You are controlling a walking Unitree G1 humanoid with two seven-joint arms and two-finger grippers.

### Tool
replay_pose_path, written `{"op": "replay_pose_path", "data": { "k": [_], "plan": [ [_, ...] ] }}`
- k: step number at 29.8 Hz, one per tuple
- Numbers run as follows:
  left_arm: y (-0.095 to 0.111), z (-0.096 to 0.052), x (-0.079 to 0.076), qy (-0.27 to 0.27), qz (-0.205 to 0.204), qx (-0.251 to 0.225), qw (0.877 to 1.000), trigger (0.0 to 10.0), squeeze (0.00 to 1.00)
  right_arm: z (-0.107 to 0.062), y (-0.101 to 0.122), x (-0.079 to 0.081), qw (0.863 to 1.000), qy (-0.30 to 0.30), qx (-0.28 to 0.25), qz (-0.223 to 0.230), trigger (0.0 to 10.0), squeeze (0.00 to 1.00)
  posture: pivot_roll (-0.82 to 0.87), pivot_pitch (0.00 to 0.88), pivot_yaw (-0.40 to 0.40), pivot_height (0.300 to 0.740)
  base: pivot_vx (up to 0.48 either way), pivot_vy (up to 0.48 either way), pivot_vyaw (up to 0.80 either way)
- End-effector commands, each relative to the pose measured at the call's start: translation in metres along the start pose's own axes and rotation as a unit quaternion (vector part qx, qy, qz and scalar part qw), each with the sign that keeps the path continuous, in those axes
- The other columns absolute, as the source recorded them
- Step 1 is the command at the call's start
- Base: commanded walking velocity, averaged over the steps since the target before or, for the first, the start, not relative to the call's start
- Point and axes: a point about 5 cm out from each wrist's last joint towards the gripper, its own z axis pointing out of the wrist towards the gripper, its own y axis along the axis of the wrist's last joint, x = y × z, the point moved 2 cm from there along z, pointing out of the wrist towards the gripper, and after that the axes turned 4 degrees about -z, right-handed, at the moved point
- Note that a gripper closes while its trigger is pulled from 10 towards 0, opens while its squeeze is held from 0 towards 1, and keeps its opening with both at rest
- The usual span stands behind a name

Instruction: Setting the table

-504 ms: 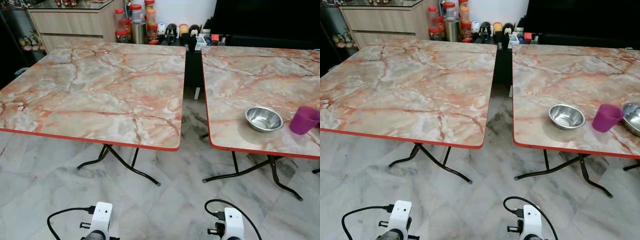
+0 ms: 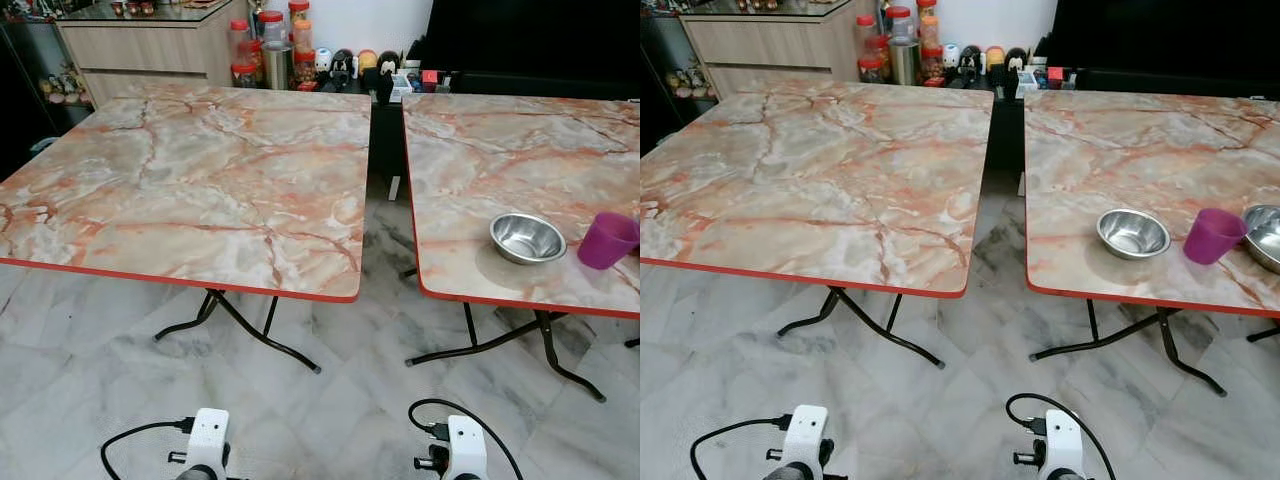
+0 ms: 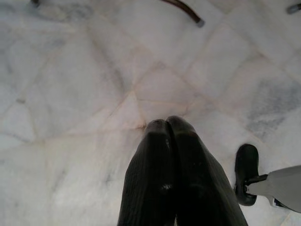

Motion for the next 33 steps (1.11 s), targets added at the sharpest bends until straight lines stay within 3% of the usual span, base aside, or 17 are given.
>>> {"op": "replay_pose_path", "data": {
  "k": [1, 7, 15, 18, 24, 33],
  "plan": [
    [-0.001, 0.001, 0.001, 0.001, -0.012, 0.010, 1.000, 10.0, 0.00, -0.001, -0.001, -0.002, 1.000, -0.004, -0.002, 0.006, 10.0, 0.00, -0.04, 0.000, -0.018, 0.740, 0.000, 0.000, 0.00],
    [0.002, 0.001, 0.004, 0.011, -0.017, 0.006, 1.000, 10.0, 0.00, -0.001, -0.001, -0.003, 1.000, -0.007, -0.002, 0.011, 10.0, 0.00, -0.04, 0.000, -0.017, 0.740, 0.000, 0.000, 0.00],
    [0.001, 0.001, 0.008, 0.023, 0.040, 0.013, 0.999, 10.0, 0.00, -0.001, -0.002, -0.001, 1.000, -0.006, -0.001, 0.014, 10.0, 0.00, -0.04, 0.000, -0.019, 0.740, 0.000, 0.000, 0.00],
    [-0.002, 0.001, 0.004, 0.009, 0.018, 0.022, 1.000, 10.0, 0.00, -0.001, -0.002, -0.001, 1.000, -0.006, -0.001, 0.014, 10.0, 0.00, -0.04, 0.000, -0.018, 0.740, 0.000, 0.000, 0.00],
    [-0.002, 0.001, 0.003, 0.017, 0.024, 0.020, 0.999, 10.0, 0.00, 0.000, 0.002, -0.004, 1.000, -0.011, -0.007, 0.016, 10.0, 0.00, -0.04, 0.000, -0.026, 0.740, 0.000, 0.000, 0.00],
    [-0.008, -0.001, 0.006, 0.027, 0.014, 0.024, 0.999, 10.0, 0.00, 0.000, 0.003, -0.008, 1.000, -0.018, -0.007, 0.021, 10.0, 0.00, -0.04, 0.016, -0.032, 0.740, 0.000, -0.427, 0.00]
  ]
}}
